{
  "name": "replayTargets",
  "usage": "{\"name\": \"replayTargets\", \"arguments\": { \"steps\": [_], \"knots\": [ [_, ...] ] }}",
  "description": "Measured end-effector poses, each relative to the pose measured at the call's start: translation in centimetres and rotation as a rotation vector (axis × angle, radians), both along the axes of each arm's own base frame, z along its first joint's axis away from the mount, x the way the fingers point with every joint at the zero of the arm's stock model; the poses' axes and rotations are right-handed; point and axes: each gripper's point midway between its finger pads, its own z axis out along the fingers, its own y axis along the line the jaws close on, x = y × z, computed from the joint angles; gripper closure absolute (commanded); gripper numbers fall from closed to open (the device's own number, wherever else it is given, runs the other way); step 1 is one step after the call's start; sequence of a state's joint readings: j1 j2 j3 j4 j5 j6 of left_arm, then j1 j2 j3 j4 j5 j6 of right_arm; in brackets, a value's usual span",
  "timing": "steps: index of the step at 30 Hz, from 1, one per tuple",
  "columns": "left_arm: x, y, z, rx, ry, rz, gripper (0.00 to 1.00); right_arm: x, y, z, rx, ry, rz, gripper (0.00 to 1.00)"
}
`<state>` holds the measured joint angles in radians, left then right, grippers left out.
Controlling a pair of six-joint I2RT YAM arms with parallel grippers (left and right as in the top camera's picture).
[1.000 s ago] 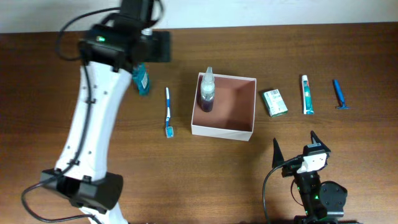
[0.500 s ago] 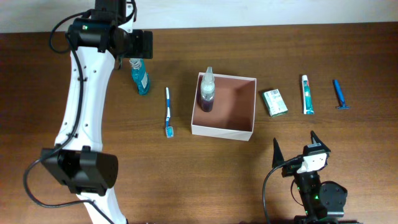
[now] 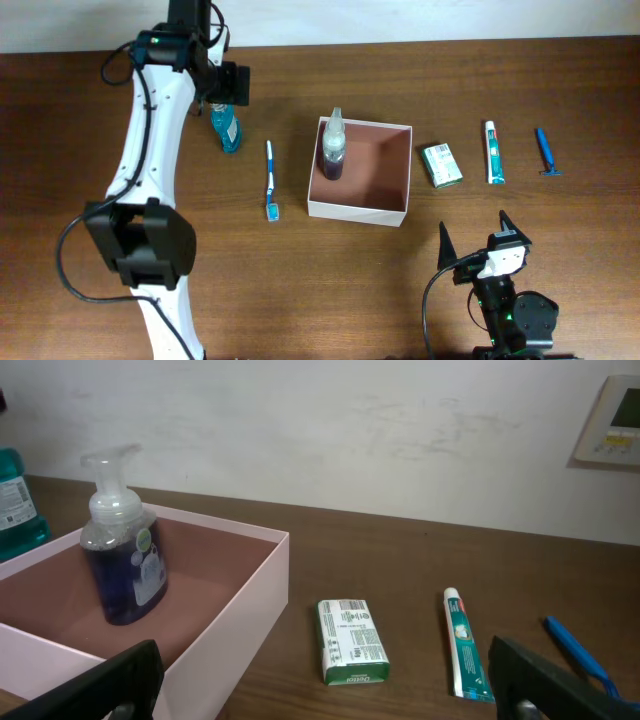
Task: Pack container
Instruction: 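Raise the left gripper and move it over the teal mouthwash bottle, then lower the left gripper and grasp the mouthwash bottle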
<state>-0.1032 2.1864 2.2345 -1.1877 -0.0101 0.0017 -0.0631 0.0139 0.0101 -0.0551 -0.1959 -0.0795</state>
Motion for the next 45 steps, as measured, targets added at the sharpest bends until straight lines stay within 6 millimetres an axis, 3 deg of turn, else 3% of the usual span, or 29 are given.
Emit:
{"name": "replayTargets", "arguments": {
  "steps": [4,45],
  "knots": [
    [0.05,-0.01,-0.81,0.003,0.017,-0.002,0.09,0.00,0.00,0.00,0.002,0.000,0.000,0.01],
    [0.25,-0.03,-1.25,0.002,0.014,-0.003,0.11,0.00,0.00,0.00,0.001,0.000,0.000,0.01]
  ]
}}
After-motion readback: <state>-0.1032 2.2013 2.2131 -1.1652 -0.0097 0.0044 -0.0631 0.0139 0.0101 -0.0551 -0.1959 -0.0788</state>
